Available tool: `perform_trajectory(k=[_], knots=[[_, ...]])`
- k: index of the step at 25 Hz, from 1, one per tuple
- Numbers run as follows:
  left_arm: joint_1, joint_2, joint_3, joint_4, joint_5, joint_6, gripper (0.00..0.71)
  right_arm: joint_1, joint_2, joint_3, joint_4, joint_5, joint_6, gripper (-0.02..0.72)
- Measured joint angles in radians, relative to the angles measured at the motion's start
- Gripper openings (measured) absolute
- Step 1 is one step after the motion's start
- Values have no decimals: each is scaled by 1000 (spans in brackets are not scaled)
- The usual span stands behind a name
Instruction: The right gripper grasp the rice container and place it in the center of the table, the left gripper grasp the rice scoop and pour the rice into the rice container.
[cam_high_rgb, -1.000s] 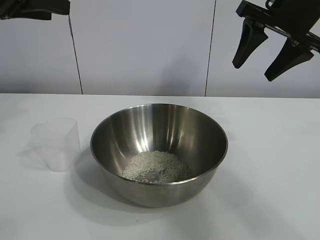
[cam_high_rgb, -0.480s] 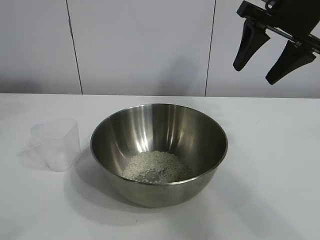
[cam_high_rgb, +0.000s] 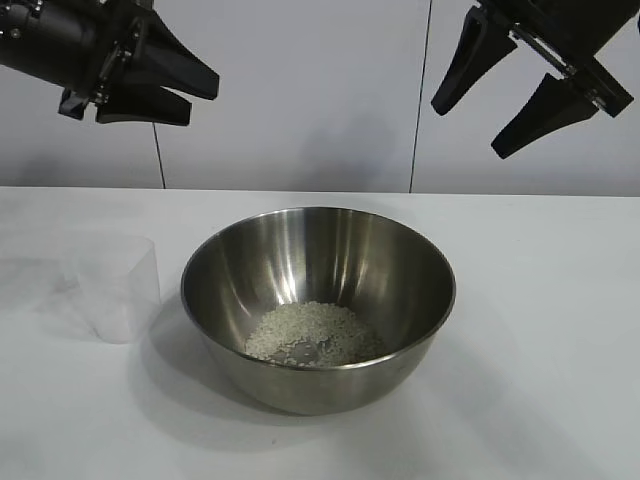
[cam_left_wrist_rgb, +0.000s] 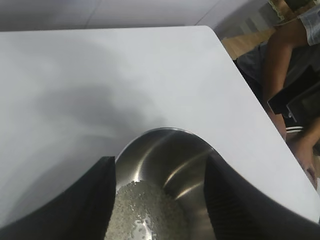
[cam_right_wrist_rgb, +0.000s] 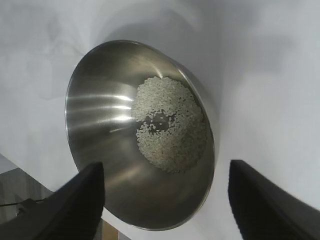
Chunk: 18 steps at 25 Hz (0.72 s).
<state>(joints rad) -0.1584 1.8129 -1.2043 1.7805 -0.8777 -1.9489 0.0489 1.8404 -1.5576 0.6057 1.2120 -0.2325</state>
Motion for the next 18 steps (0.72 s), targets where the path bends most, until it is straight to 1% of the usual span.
perform_trajectory(k=[3, 9, 12, 18], knots=[[-17, 1, -12, 0, 5, 0, 391, 0, 0, 0, 5, 0, 0, 484], [-17, 18, -12, 0, 17, 0, 386, 0, 0, 0, 5, 0, 0, 484], [-27, 26, -12, 0, 18, -1, 384, 0, 0, 0, 5, 0, 0, 484], [-30, 26, -12, 0, 18, -1, 384, 0, 0, 0, 5, 0, -1, 484]])
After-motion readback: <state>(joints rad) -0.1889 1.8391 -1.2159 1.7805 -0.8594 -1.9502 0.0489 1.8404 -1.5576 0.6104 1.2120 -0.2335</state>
